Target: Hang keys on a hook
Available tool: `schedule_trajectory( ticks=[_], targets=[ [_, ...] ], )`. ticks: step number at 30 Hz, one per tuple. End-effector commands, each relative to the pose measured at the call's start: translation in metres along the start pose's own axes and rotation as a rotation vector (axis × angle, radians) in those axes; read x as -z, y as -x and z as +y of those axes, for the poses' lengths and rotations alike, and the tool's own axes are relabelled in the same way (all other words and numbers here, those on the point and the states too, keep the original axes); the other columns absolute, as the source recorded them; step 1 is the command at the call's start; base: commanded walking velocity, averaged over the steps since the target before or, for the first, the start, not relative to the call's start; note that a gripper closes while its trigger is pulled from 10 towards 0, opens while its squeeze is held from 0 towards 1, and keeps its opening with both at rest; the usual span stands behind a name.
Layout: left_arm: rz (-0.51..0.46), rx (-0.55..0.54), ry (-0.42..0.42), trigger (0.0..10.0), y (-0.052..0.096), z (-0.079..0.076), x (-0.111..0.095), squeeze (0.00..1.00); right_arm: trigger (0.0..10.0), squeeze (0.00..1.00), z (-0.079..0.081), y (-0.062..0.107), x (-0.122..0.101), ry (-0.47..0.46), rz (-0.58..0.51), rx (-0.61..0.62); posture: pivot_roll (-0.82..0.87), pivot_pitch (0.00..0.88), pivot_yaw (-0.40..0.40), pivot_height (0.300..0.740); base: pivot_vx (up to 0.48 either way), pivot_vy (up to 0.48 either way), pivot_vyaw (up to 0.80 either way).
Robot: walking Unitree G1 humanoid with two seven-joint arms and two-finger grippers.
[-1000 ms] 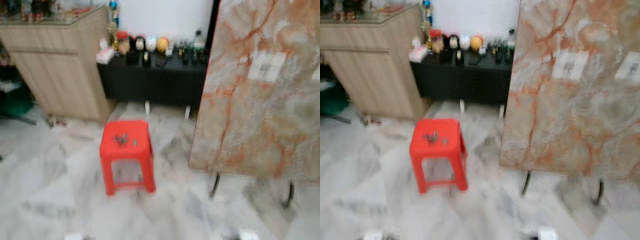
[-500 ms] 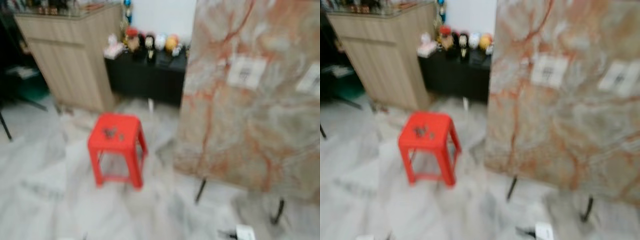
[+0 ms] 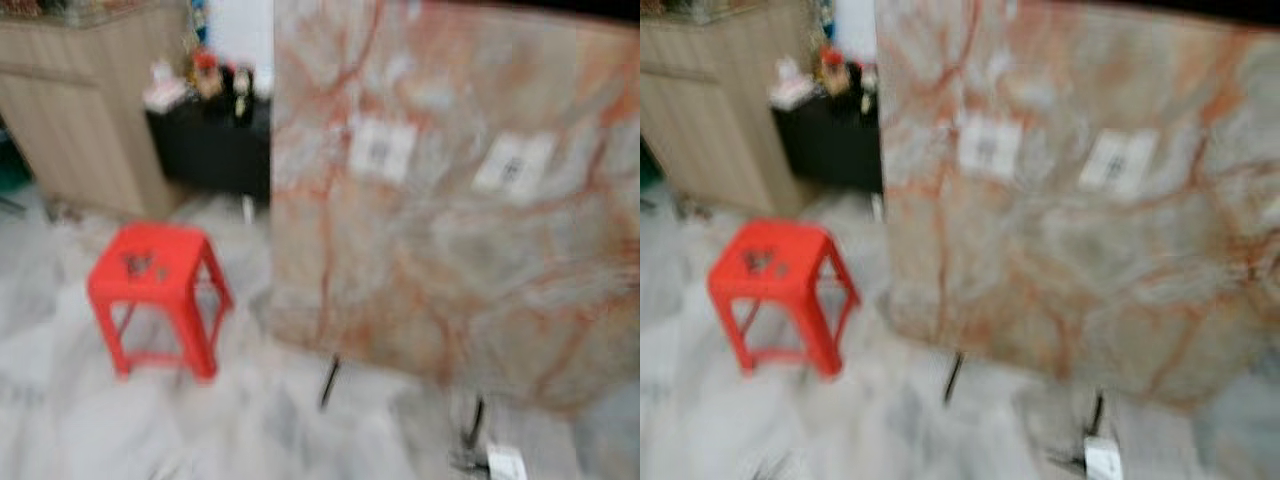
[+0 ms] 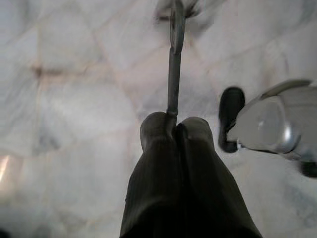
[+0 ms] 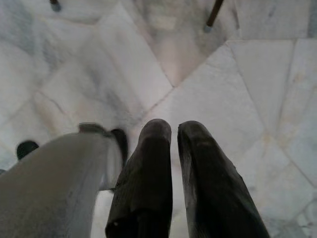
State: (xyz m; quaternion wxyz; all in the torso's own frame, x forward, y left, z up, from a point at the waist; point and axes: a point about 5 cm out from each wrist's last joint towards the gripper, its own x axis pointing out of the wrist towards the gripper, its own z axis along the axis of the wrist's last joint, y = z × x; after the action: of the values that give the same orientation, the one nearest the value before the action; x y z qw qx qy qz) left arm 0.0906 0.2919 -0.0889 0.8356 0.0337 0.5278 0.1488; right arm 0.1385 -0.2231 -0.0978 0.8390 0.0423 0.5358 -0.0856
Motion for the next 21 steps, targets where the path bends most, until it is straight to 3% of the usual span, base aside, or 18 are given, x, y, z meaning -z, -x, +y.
schedule_trajectory(
  ticks=[1,4,6,7,9,13,16,18,21],
  targets=[
    [-0.037,0.014,0.019,10.0,-0.001,-0.003,-0.006,0.00,10.0,0.00,-0.009,0.001,-0.003,-0.005,-0.008,0.017,0.00,0.000,-0.031,0.740,0.000,-0.465,0.00],
    [-0.066,0.013,0.030,10.0,-0.001,-0.004,-0.010,0.00,10.0,0.00,-0.010,0.001,-0.004,-0.001,-0.012,0.016,0.00,0.000,-0.039,0.740,0.000,-0.463,0.00],
    [-0.091,0.019,0.032,10.0,-0.002,-0.012,-0.016,0.00,10.0,0.00,-0.009,0.001,-0.005,0.001,-0.014,0.015,-0.01,0.000,-0.042,0.740,0.000,-0.465,0.00],
    [-0.121,0.018,0.023,10.0,-0.004,-0.021,-0.024,0.00,10.0,0.00,-0.009,0.001,-0.005,0.001,-0.017,0.016,-0.01,0.000,-0.043,0.740,0.000,0.000,0.00],
    [-0.131,0.017,0.020,10.0,-0.004,-0.023,-0.027,0.00,10.0,0.00,-0.009,0.001,-0.006,0.000,-0.019,0.015,-0.01,0.000,-0.043,0.740,0.000,0.000,0.00],
    [-0.250,0.027,-0.004,10.0,-0.007,-0.040,-0.071,0.00,10.0,0.00,-0.008,0.001,-0.007,0.011,-0.019,0.015,0.00,0.000,-0.052,0.740,0.000,0.000,0.00],
    [-0.300,0.035,-0.012,10.0,-0.007,-0.046,-0.086,0.00,10.0,0.00,-0.008,0.001,-0.007,0.017,-0.018,0.014,0.00,0.000,-0.054,0.740,0.000,0.000,0.00],
    [-0.402,0.039,-0.028,10.0,-0.003,-0.052,-0.116,0.00,10.0,0.00,-0.007,0.000,-0.008,0.025,-0.018,0.011,0.01,0.000,-0.056,0.740,0.000,0.000,0.00],
    [-0.677,0.041,-0.135,10.0,0.016,-0.059,-0.173,0.00,10.0,0.00,-0.007,0.000,-0.010,0.036,-0.022,0.005,0.03,0.000,-0.065,0.740,0.000,0.000,0.00]
  ],
)
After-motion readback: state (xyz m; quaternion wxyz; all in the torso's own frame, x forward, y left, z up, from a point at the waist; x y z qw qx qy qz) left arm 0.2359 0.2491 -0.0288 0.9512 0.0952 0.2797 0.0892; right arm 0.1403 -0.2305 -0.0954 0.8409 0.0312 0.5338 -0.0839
